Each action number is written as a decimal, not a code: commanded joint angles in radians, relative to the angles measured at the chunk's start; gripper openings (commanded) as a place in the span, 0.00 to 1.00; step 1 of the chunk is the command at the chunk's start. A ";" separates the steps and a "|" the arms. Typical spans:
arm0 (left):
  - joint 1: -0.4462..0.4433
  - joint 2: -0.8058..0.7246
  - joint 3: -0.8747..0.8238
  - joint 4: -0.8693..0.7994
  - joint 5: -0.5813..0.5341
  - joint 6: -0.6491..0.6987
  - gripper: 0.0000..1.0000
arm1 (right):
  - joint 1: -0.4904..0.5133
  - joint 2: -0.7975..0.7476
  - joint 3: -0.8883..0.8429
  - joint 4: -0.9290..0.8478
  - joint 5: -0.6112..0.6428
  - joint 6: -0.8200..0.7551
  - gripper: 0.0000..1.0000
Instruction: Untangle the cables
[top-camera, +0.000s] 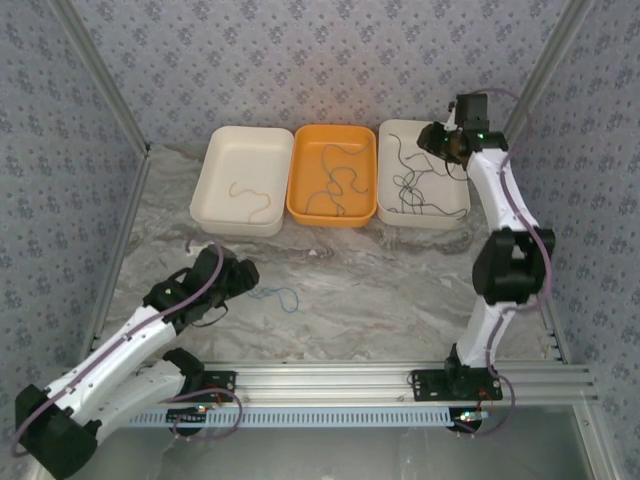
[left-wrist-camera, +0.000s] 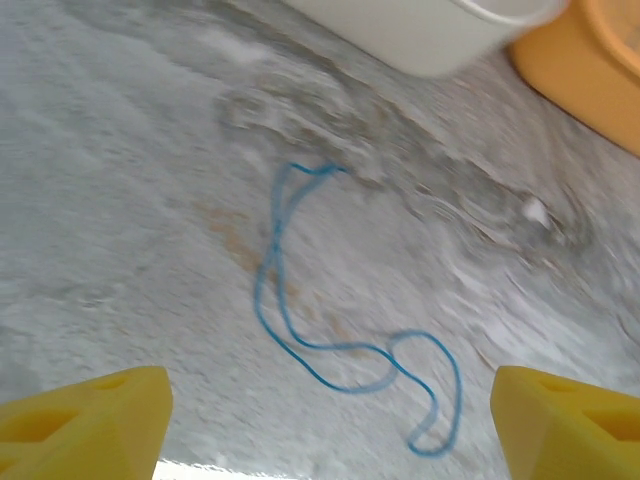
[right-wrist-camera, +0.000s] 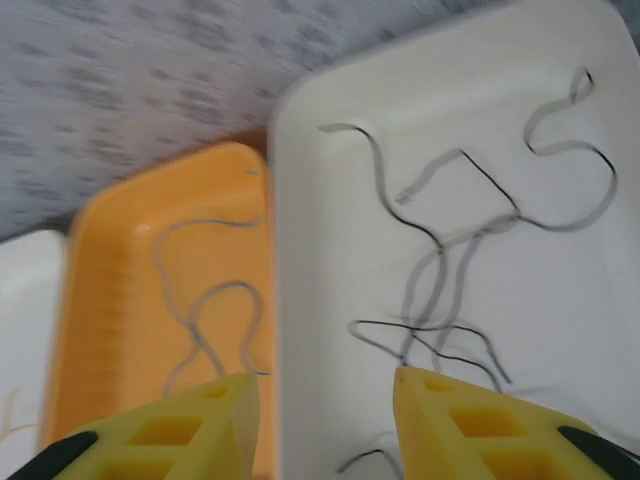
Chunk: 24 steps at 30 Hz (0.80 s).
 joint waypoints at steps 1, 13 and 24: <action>0.131 0.050 -0.010 0.057 0.166 0.009 0.83 | 0.143 -0.252 -0.240 0.176 0.053 -0.012 0.41; 0.210 0.398 0.006 0.266 0.232 0.218 0.37 | 0.844 -0.400 -0.872 0.432 0.293 0.158 0.38; 0.214 0.574 0.047 0.349 0.140 0.276 0.36 | 0.930 -0.317 -0.847 0.460 0.298 0.207 0.36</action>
